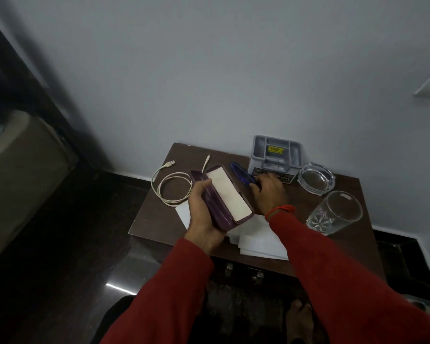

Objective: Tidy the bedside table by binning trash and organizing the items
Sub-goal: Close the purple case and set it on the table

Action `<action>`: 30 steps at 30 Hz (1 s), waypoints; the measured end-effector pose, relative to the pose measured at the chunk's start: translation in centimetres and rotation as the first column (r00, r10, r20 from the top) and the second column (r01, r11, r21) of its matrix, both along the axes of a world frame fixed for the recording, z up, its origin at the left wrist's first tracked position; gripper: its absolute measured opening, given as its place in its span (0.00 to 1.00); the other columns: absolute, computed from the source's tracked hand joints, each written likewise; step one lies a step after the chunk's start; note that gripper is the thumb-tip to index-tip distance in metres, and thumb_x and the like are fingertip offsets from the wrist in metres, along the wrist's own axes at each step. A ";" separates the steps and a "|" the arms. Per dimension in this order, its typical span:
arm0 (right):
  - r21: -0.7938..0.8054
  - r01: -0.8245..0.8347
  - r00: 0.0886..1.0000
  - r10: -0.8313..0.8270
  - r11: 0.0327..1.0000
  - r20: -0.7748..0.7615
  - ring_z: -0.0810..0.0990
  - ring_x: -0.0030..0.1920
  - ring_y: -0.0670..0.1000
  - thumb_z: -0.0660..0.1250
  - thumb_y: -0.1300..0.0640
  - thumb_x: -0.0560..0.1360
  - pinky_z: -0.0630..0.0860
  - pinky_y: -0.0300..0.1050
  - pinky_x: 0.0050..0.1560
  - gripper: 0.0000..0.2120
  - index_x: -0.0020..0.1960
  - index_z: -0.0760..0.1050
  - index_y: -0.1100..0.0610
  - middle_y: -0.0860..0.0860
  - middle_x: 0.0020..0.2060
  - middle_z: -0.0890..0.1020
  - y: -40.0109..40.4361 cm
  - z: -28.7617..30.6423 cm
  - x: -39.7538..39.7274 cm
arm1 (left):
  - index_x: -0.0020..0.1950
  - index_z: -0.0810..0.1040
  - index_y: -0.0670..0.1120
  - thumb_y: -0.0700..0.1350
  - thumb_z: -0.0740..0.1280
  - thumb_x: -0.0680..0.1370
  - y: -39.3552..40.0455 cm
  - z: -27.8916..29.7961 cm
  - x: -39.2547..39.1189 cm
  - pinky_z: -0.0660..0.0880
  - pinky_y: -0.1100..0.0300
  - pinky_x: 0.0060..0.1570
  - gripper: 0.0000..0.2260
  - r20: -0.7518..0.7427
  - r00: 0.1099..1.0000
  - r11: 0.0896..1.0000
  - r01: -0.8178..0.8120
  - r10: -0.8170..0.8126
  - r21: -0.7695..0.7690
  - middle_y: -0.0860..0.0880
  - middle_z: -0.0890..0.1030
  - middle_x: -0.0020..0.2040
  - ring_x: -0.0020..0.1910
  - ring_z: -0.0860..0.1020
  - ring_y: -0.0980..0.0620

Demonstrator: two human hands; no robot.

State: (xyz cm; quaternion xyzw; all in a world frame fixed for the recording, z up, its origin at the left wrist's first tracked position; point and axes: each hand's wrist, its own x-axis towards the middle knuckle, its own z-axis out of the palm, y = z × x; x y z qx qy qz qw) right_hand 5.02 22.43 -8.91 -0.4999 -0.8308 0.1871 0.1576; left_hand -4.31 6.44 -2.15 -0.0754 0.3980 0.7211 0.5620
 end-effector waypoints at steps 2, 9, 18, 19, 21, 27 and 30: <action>0.024 0.009 0.996 -0.007 1.000 -0.086 0.79 0.52 0.59 0.67 0.54 0.77 0.76 0.50 0.51 0.10 0.53 0.80 0.59 0.58 0.51 0.81 -0.5 0.4 0.3 | 0.56 0.84 0.45 0.54 0.64 0.77 0.0 -0.1 0.0 0.81 0.48 0.49 0.17 -0.012 1.000 1.000 -0.014 0.014 -0.021 0.43 0.87 0.47 0.45 0.84 0.43; -0.193 0.111 0.827 -0.199 0.975 -0.526 0.85 0.35 0.51 0.69 0.55 0.76 0.83 0.54 0.43 0.05 0.45 0.83 0.54 0.50 0.37 0.85 -4.5 5.0 4.4 | 0.56 0.82 0.46 0.53 0.67 0.77 0.6 -0.7 1.2 0.78 0.46 0.60 0.14 -0.060 0.992 0.988 -0.116 0.110 -0.098 0.45 0.85 0.44 0.43 0.83 0.45; -0.517 0.063 0.734 -0.391 0.853 -0.555 0.78 0.27 0.46 0.71 0.57 0.75 0.71 0.41 0.30 0.08 0.40 0.81 0.60 0.53 0.28 0.81 -9.0 6.8 8.2 | 0.63 0.82 0.46 0.62 0.62 0.79 0.8 0.0 4.7 0.80 0.43 0.56 0.24 0.073 0.997 0.998 0.017 -0.022 0.065 0.40 0.83 0.57 0.57 0.81 0.39; -0.500 0.080 0.748 -0.384 0.862 -0.541 0.78 0.28 0.46 0.71 0.56 0.75 0.72 0.40 0.32 0.08 0.40 0.82 0.59 0.51 0.29 0.82 -9.1 6.3 8.5 | 0.61 0.82 0.46 0.62 0.62 0.79 0.7 0.0 4.9 0.80 0.43 0.56 0.23 0.055 0.998 0.997 0.025 -0.029 0.067 0.41 0.83 0.56 0.56 0.81 0.40; -0.464 0.111 0.766 -0.373 0.879 -0.524 0.81 0.33 0.46 0.71 0.55 0.74 0.74 0.39 0.37 0.06 0.40 0.82 0.56 0.49 0.32 0.83 -9.4 5.7 8.7 | 0.59 0.82 0.46 0.62 0.62 0.79 0.7 -0.4 5.1 0.78 0.43 0.60 0.22 0.025 0.999 0.997 0.039 -0.041 0.061 0.42 0.81 0.56 0.56 0.80 0.41; -0.321 0.164 0.800 -0.316 0.933 -0.510 0.79 0.39 0.45 0.72 0.52 0.72 0.75 0.38 0.43 0.06 0.38 0.78 0.49 0.52 0.42 0.80 -8.7 4.7 8.0 | 0.71 0.77 0.44 0.63 0.60 0.81 1.0 -1.3 5.9 0.69 0.35 0.72 0.28 0.037 0.988 0.984 0.144 -0.148 0.102 0.38 0.79 0.65 0.65 0.77 0.38; -0.440 0.115 0.759 -0.365 0.891 -0.540 0.79 0.40 0.49 0.73 0.51 0.70 0.78 0.48 0.42 0.06 0.43 0.76 0.45 0.53 0.42 0.79 -7.9 4.7 7.9 | 0.73 0.76 0.43 0.62 0.59 0.82 0.9 -1.3 5.9 0.71 0.34 0.70 0.29 0.032 0.985 0.978 0.162 -0.167 0.130 0.37 0.81 0.67 0.68 0.77 0.36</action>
